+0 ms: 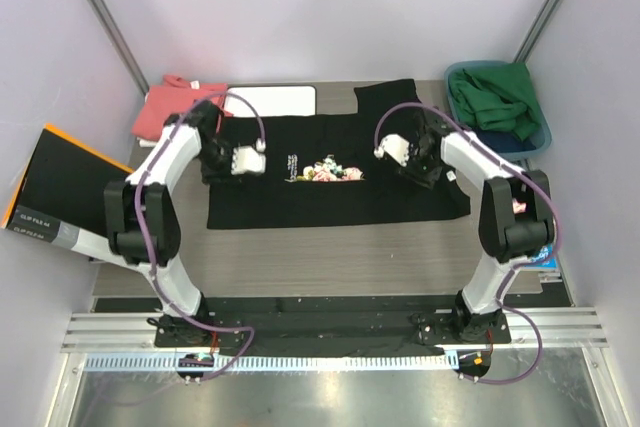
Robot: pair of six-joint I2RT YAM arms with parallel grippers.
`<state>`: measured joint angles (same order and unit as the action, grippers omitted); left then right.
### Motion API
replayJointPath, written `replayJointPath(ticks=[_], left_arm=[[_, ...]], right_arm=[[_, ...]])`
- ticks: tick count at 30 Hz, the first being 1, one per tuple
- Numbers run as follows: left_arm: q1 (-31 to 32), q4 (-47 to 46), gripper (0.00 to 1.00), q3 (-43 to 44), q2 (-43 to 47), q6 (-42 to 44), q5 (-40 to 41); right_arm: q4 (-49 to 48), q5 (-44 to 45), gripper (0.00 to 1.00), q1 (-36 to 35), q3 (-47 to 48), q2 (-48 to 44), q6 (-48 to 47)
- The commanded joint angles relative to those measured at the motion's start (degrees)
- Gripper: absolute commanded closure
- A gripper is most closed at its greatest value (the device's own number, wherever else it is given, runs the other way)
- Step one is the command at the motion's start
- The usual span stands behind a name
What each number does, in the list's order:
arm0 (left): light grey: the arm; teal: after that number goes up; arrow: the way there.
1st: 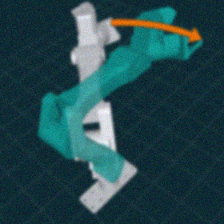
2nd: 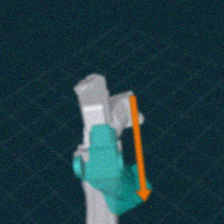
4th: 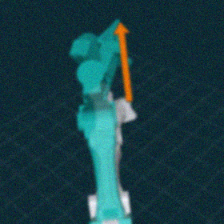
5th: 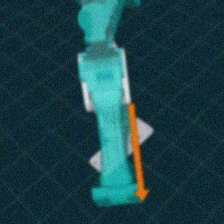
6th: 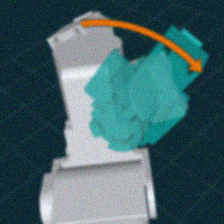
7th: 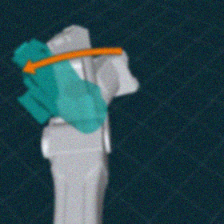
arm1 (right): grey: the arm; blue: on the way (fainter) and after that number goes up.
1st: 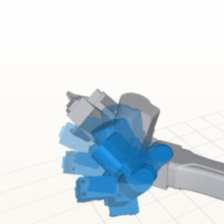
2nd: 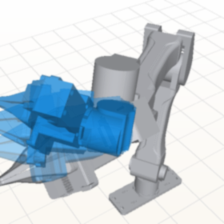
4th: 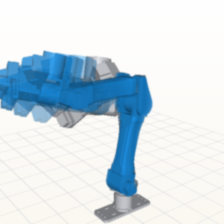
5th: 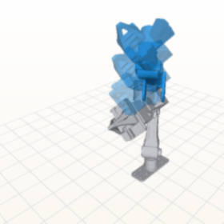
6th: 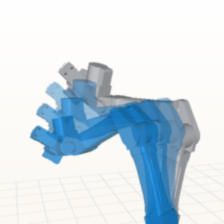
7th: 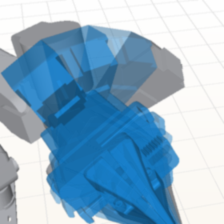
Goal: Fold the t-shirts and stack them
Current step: Fold the flattened tshirt in 1/3 of the way
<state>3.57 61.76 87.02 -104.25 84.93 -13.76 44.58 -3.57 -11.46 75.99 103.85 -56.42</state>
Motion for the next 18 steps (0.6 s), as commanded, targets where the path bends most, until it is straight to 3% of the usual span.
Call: replayJointPath(ticks=[1,5,11,18], left_arm=[[3.63,-8.56,0.49,-14.22,7.38,3.05,-2.68],[5.74,-17.79,0.49,-28.71,14.67,7.18,-1.71],[6.53,-15.18,0.47,-31.3,17.67,5.96,-1.62],[6.71,-16.84,0.48,-34.29,16.53,5.16,-0.48]], right_arm=[[-0.02,-1.52,0.52,-0.49,-6.89,-7.6,-10.35],[0.42,-2.23,0.48,-0.66,-12.17,-11.74,-14.67],[3.06,-2.23,0.47,-1.37,-20.41,-15.61,-20.03],[-3.52,-0.3,0.47,-1.98,-25.89,-13.86,-18.29]])
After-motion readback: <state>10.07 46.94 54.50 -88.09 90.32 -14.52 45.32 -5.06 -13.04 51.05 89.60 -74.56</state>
